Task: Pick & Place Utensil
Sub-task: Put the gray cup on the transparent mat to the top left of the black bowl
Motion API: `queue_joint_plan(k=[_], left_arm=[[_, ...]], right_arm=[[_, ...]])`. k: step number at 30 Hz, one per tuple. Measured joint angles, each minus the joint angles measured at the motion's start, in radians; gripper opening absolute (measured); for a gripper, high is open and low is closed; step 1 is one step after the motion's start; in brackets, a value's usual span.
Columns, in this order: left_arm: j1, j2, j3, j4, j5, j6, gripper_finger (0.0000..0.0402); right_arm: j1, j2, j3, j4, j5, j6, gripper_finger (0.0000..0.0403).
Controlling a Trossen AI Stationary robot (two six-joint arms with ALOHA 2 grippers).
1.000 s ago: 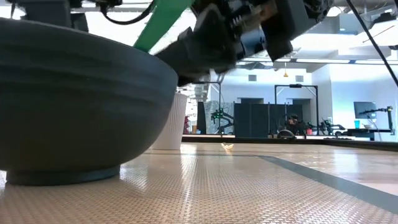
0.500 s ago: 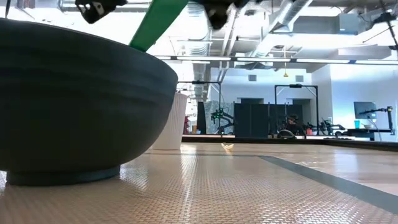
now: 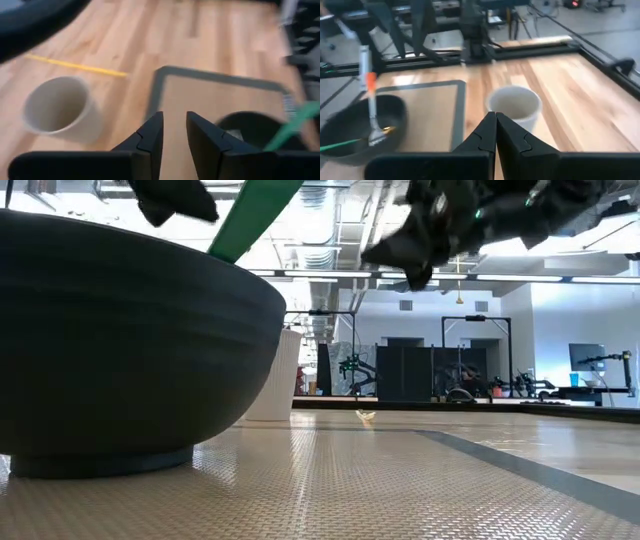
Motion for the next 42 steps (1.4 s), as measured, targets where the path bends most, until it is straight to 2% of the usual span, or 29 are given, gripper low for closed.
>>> queue_joint_plan(k=[6, 8, 12, 14, 16, 22, 27, 30, 34, 35, 38, 42], left_arm=[[0.197, 0.011, -0.080, 0.047, 0.009, 0.083, 0.0085], [0.268, 0.023, -0.090, 0.113, 0.068, 0.172, 0.0085], [0.375, 0.073, -0.091, 0.218, 0.260, 0.377, 0.0093], [0.410, 0.101, -0.091, 0.231, 0.335, 0.407, 0.0105], [0.428, 0.135, -0.094, 0.223, 0.367, 0.409, 0.0120], [0.436, 0.225, -0.097, 0.226, 0.321, 0.490, 0.0157], [0.443, 0.242, -0.097, 0.231, 0.296, 0.495, 0.0158], [0.443, 0.238, -0.097, 0.231, 0.298, 0.514, 0.0124], [0.433, 0.234, -0.097, 0.233, 0.319, 0.517, 0.0030], [0.428, 0.227, -0.097, 0.230, 0.319, 0.509, 0.0019], [0.387, 0.190, -0.088, 0.207, 0.261, 0.487, 0.0017], [0.257, 0.125, -0.018, 0.078, 0.147, 0.408, 0.0013]], right_arm=[[-0.050, 0.096, 0.021, 0.022, -0.001, -0.014, 0.0001], [-0.052, 0.129, 0.039, 0.016, -0.003, -0.016, 0.0001], [-0.052, 0.177, 0.090, -0.032, -0.008, -0.017, 0.0001], [-0.052, 0.190, 0.114, -0.079, -0.008, -0.018, 0.0001], [-0.052, 0.192, 0.129, -0.130, -0.008, -0.017, 0.0001], [-0.052, 0.192, 0.139, -0.158, -0.008, -0.017, 0.0001], [-0.051, 0.192, 0.139, -0.158, -0.008, -0.017, 0.0001], [-0.051, 0.192, 0.139, -0.157, -0.015, -0.017, 0.0001], [-0.049, 0.192, 0.139, -0.154, -0.026, -0.017, 0.0001], [-0.048, 0.192, 0.139, -0.154, -0.026, -0.016, 0.0001], [-0.045, 0.192, 0.139, -0.153, -0.026, -0.010, 0.0001], [-0.036, 0.192, 0.139, -0.153, -0.026, -0.008, 0.0001]])
